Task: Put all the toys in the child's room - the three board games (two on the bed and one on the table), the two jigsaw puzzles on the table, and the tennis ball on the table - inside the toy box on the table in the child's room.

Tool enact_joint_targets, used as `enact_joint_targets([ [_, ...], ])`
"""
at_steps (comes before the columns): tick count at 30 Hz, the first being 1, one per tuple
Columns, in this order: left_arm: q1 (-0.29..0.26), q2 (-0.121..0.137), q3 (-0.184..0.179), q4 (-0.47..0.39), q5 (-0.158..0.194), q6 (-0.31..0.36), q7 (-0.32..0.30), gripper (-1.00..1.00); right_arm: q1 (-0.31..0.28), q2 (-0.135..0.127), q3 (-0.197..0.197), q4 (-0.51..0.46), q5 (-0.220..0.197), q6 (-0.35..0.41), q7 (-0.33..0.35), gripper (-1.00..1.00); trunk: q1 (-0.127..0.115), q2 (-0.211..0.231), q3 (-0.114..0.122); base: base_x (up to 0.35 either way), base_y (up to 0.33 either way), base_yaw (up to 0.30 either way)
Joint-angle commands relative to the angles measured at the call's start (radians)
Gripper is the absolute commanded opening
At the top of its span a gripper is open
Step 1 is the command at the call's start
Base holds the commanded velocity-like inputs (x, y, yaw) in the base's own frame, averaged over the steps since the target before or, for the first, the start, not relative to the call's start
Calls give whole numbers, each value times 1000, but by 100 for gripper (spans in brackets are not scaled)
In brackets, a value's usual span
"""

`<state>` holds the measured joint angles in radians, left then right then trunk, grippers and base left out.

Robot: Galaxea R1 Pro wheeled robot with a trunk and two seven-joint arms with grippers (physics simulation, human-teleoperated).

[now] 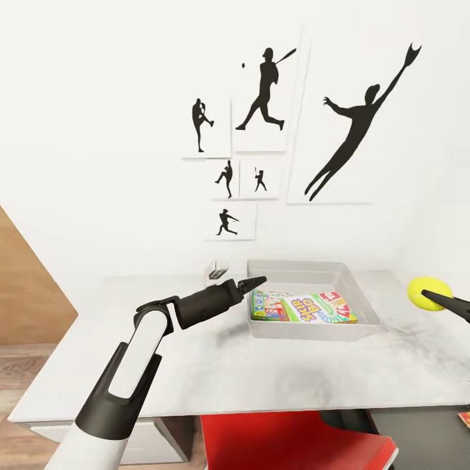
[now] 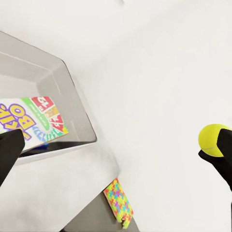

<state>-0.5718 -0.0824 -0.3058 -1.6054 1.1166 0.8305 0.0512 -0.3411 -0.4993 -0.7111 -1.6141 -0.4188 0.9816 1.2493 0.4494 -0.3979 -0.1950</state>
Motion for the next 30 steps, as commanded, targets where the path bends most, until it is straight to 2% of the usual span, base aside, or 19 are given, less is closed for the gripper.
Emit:
enact_joint_targets([
  [1, -1, 0, 1, -1, 6, 4, 5, 100, -1, 0, 0, 0, -3, 9, 0, -100, 1, -2, -2, 0, -101, 0],
  [19, -2, -1, 1, -1, 6, 4, -5, 100, -1, 2, 0, 0, -3, 17, -7, -100, 1, -2, -2, 0, -20, 0],
  [26, 3, 2, 11, -1, 7, 3, -46, 100, -3, 2, -3, 1, -1, 23, -9, -100, 1, -2, -2, 0, 0, 0],
  [30, 5, 8, 21, -1, 13, -2, -91, 100, -7, 2, -4, 2, -2, 53, -38, -100, 1, -2, -2, 0, 0, 0],
])
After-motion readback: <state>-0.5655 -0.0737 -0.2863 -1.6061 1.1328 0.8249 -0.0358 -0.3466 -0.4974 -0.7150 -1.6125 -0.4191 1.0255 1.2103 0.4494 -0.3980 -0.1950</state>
